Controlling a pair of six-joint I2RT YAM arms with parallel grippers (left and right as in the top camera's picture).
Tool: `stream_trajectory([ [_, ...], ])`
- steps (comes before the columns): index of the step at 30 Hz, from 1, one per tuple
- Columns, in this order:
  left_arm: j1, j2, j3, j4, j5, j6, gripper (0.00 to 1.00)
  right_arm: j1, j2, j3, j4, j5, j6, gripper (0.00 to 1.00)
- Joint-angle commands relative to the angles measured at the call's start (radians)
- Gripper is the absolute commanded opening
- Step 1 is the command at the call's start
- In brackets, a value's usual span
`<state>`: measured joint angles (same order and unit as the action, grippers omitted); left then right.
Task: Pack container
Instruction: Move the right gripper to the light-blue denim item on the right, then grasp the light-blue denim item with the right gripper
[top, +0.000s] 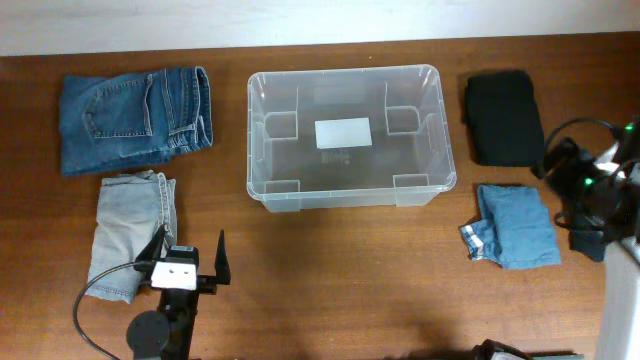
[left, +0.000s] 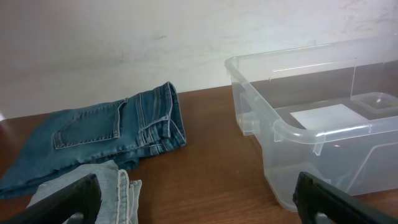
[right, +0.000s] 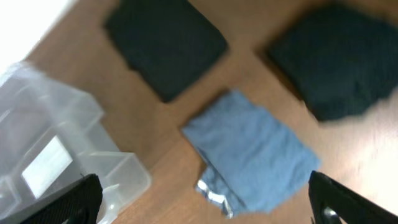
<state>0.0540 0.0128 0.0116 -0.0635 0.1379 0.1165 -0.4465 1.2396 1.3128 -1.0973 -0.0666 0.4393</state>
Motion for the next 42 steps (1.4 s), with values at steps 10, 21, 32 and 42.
stream_trajectory([
  [10, 0.008, -0.006, -0.003, -0.005, -0.007, 0.013, 0.99, -0.124, 0.245, -0.013, -0.136, -0.135, 0.099, 0.99],
  [21, 0.008, -0.006, -0.003, -0.005, -0.007, 0.013, 0.99, -0.21, 0.252, -0.237, 0.016, -0.132, 0.228, 0.99],
  [32, 0.008, -0.006, -0.003, -0.005, -0.007, 0.013, 0.99, -0.235, 0.252, -0.434, 0.234, -0.133, 0.25, 0.98],
  [42, 0.008, -0.006, -0.003, -0.005, -0.007, 0.013, 0.99, -0.236, 0.255, -0.542, 0.423, -0.133, 0.25, 0.98],
])
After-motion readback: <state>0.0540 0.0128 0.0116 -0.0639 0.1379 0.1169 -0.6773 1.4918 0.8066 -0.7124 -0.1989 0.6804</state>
